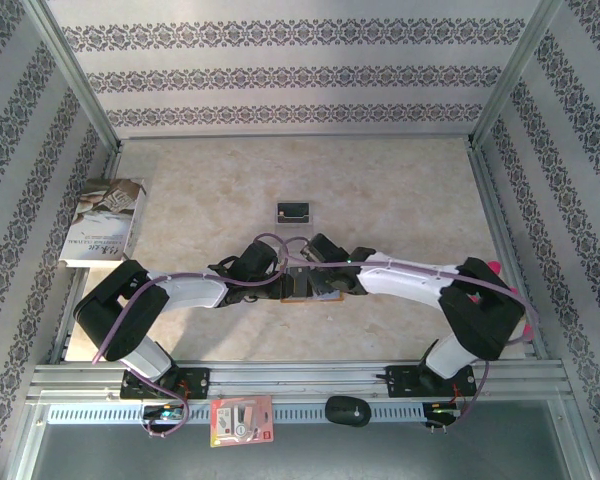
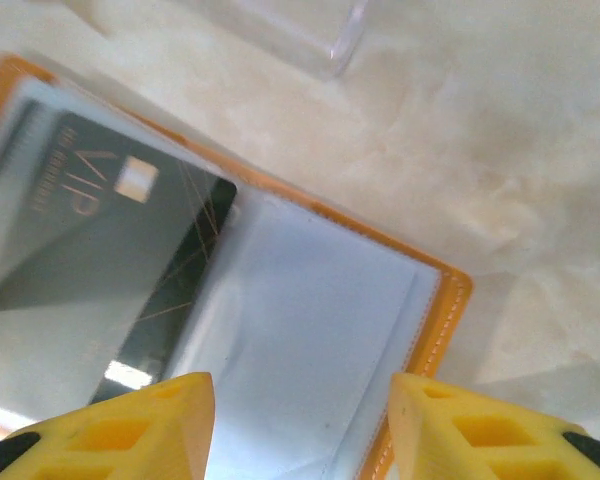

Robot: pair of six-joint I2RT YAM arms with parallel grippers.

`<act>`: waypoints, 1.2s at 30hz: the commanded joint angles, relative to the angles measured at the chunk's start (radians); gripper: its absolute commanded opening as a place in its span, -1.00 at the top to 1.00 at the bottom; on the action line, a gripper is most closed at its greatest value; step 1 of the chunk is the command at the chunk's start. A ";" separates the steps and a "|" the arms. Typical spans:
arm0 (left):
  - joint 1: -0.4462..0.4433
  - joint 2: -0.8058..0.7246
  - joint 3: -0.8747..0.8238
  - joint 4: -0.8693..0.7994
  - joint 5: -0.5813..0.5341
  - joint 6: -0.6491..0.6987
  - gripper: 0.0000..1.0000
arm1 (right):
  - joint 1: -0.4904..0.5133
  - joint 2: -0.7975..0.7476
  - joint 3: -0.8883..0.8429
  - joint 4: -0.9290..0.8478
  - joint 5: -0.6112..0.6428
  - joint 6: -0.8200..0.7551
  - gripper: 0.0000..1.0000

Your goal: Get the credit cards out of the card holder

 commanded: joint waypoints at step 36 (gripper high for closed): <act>0.016 0.147 -0.068 -0.170 -0.016 -0.012 0.31 | -0.203 0.152 -0.072 0.255 -0.598 0.178 0.46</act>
